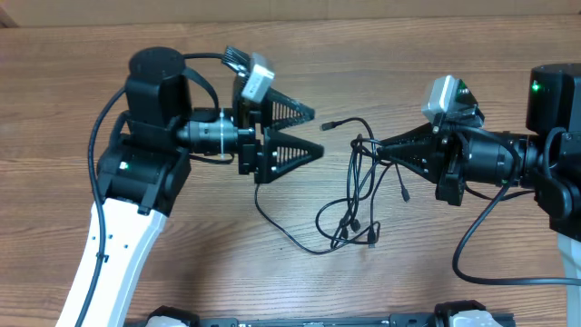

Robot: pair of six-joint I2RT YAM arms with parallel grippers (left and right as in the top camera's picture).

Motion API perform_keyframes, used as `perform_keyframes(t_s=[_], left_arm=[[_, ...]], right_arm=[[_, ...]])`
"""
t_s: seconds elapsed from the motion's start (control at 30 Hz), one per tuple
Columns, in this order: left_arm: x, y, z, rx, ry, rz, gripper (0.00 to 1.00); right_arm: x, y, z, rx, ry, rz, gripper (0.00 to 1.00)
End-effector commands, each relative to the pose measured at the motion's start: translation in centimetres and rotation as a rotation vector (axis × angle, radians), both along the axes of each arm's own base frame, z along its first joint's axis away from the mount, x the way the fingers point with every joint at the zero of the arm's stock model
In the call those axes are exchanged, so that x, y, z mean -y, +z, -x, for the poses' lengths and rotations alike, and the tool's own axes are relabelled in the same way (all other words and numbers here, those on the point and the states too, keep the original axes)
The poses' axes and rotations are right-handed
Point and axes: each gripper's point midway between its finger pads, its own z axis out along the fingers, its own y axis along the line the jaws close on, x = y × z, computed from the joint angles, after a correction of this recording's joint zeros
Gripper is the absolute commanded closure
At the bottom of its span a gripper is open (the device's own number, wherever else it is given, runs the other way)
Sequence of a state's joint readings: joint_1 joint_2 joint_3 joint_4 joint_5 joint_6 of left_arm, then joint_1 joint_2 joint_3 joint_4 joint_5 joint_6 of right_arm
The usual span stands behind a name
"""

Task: Untangle cables

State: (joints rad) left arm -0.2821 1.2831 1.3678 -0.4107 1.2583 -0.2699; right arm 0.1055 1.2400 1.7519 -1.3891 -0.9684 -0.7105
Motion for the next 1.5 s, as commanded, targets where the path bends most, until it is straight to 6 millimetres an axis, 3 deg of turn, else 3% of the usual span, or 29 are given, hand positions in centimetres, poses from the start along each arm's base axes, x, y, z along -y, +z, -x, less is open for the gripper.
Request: perform_keyframes(t_s=[0.0,0.07,0.13,0.3,0.4,0.5,0.6,0.7,0.77,0.83,0.9,1.03,1.23,1.27,1.3,1.33,1.37,1.47], left_arm=[[1.4,0.4,1.6,0.16,-0.073,0.005,0.13],[1.6,0.3,2.7,0.417,-0.151,0.028,0.17],[1.5,0.0,2.8,0.561,-0.171,0.029,0.16],[0.7,-1.5,1.9,0.842,-0.16,-0.023,0.13],[0.3,-2.0,1.7,0.835,-0.15,-0.045,0.15],[0.5,-1.1,3.6,0.822,-0.229,0.051,0.16],[1.5,-1.0,5.1,0.766,-0.284,0.079,0.24],[2.4,-1.0,6.2,0.68,-0.318,0.082,0.24],[2.8,-1.3,6.1,0.61,-0.303,0.051,0.01],[3.1,-1.6,5.0,0.546,-0.245,0.0,0.0],[3.3,-1.4,5.2,0.563,-0.255,0.012,0.0],[4.5,-0.4,6.1,0.68,-0.29,0.053,0.0],[6.3,-0.8,5.4,0.763,-0.233,-0.004,0.01],[6.5,-0.9,5.5,0.761,-0.239,-0.003,0.09],[6.5,-0.9,5.5,0.761,-0.236,-0.006,0.26],[6.5,-1.0,5.3,0.761,-0.227,-0.013,0.57],[6.4,-1.3,4.7,0.753,-0.2,-0.039,0.96],[6.4,-1.9,2.6,0.666,-0.082,-0.121,0.96]], right_arm=[[-0.3,1.0,1.1,0.041,0.05,-0.026,0.96],[-0.8,1.2,3.1,0.115,0.176,-0.049,0.96],[-1.0,1.2,4.2,0.143,0.23,-0.06,0.96],[-1.1,1.4,5.0,0.118,0.253,-0.09,0.96],[-1.2,1.5,5.1,0.113,0.255,-0.098,0.96],[-1.2,1.6,5.0,0.105,0.252,-0.103,0.96],[-1.4,2.3,4.3,0.041,0.212,-0.144,0.96],[-1.4,2.8,3.7,0.007,0.184,-0.163,0.96],[-1.4,2.8,3.7,0.009,0.184,-0.163,0.96],[-1.4,2.8,3.7,0.009,0.185,-0.164,0.96],[-1.4,2.8,3.7,0.009,0.185,-0.164,0.96],[-1.4,2.8,3.8,0.006,0.185,-0.164,0.96],[-1.4,2.6,3.9,-0.011,0.183,-0.163,0.96],[-1.4,2.6,4.0,-0.015,0.183,-0.163,0.96],[-1.4,2.6,4.0,-0.018,0.182,-0.163,0.96],[-1.4,2.6,4.0,-0.019,0.182,-0.163,0.96],[-1.4,2.5,4.0,-0.022,0.182,-0.163,0.96],[-1.4,2.4,4.2,-0.035,0.181,-0.163,0.96]])
